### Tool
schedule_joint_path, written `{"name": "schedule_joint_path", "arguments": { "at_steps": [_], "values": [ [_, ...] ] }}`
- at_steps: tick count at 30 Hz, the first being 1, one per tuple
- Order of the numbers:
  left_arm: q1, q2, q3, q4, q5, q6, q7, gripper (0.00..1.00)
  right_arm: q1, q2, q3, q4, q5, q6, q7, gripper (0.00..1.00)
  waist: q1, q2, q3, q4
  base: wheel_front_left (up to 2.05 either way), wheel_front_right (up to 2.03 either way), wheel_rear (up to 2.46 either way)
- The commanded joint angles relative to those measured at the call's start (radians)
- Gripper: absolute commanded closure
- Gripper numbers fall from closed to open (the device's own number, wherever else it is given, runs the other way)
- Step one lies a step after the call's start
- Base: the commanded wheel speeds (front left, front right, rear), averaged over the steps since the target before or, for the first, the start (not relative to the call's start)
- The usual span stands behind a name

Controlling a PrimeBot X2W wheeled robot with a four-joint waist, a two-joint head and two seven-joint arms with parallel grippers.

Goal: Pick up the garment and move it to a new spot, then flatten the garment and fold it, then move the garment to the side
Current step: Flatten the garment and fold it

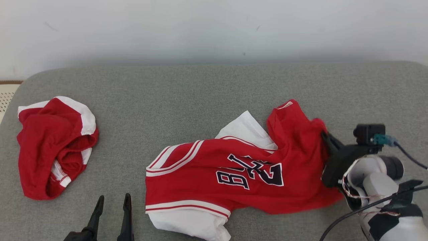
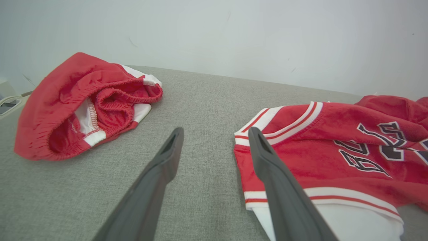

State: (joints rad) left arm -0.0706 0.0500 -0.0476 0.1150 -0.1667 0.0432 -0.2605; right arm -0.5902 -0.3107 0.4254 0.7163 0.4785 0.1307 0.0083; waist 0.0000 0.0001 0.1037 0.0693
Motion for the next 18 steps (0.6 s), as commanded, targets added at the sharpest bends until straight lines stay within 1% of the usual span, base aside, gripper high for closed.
{"name": "schedule_joint_path", "arguments": {
  "at_steps": [1,8,13,18],
  "values": [
    [0.006,0.001,0.001,0.004,-0.002,0.002,-0.003,0.00,-0.020,-0.010,0.015,-0.027,0.017,0.000,-0.007,1.00,0.0000,-0.0001,-0.012,-0.004,0.00,0.00,0.00],
    [0.024,0.001,-0.001,0.004,-0.005,0.009,-0.003,0.00,-0.050,-0.043,0.047,-0.137,0.034,0.000,-0.002,1.00,0.0000,-0.0001,-0.040,-0.004,0.00,0.00,0.00],
    [0.031,0.001,-0.003,0.000,-0.008,0.011,-0.003,0.00,-0.031,-0.058,0.039,-0.172,0.033,0.000,0.022,1.00,0.0000,-0.0001,-0.049,0.002,0.00,0.00,0.00],
    [0.036,0.001,-0.001,-0.005,-0.004,0.012,-0.003,0.00,-0.014,-0.065,0.021,-0.200,0.018,0.000,0.023,1.00,0.0000,-0.0001,-0.052,0.003,0.00,0.00,0.00]
  ]
}}
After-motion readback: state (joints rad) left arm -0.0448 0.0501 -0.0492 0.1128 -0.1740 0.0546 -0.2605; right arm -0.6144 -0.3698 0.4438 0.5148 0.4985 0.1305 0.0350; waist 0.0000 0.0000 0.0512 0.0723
